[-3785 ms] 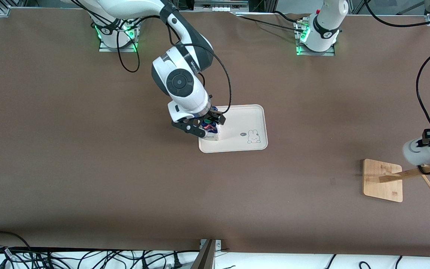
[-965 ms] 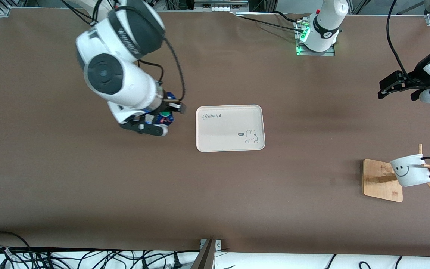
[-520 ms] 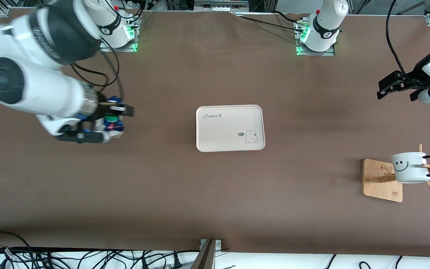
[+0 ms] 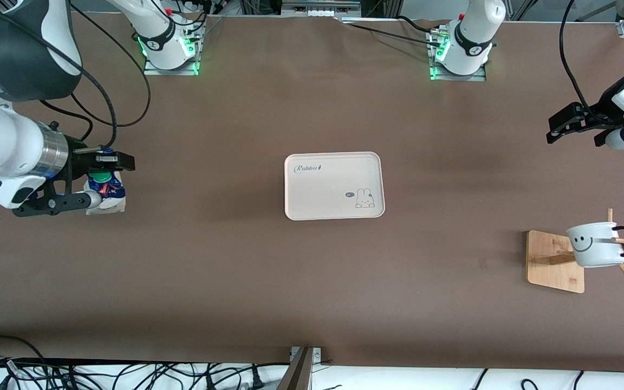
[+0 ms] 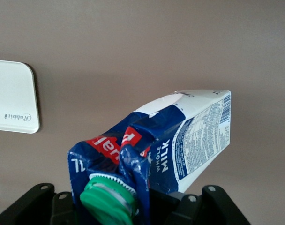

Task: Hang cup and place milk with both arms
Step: 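Carry the milk carton away from the tray with the right gripper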

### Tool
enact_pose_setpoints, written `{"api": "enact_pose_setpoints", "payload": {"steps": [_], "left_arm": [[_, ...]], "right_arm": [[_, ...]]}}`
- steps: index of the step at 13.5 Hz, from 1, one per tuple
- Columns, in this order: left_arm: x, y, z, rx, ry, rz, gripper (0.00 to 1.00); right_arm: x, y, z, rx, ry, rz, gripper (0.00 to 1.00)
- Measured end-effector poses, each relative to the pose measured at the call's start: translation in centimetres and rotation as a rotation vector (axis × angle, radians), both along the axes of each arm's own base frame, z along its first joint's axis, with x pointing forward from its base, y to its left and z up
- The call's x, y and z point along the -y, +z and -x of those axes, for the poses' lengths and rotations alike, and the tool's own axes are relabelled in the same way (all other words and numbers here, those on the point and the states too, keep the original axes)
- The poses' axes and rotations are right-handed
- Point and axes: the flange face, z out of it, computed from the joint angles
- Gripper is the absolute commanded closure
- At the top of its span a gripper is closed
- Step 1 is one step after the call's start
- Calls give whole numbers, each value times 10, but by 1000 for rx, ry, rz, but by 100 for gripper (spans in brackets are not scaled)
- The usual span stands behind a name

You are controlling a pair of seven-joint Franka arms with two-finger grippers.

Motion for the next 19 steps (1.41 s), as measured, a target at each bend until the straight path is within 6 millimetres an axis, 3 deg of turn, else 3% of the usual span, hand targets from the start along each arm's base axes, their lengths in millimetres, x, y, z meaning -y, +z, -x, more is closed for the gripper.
{"api": "enact_pose_setpoints", "payload": {"steps": [4,11,16,19], "left_arm": [[0,0,0,-2,0,0,0],[1,0,0,-4,-2,0,0],[6,0,0,-4,-11,0,0],[13,0,1,-4,-24,-1,0]], "right_arm": [[9,-33,-8,-19,3,-1,100],[13,-137,-13,-49,-22,-10,100],[7,-164,-12,-36,-64,-56,100],[-11,-170,-8,-54,-121,-153,100]]}}
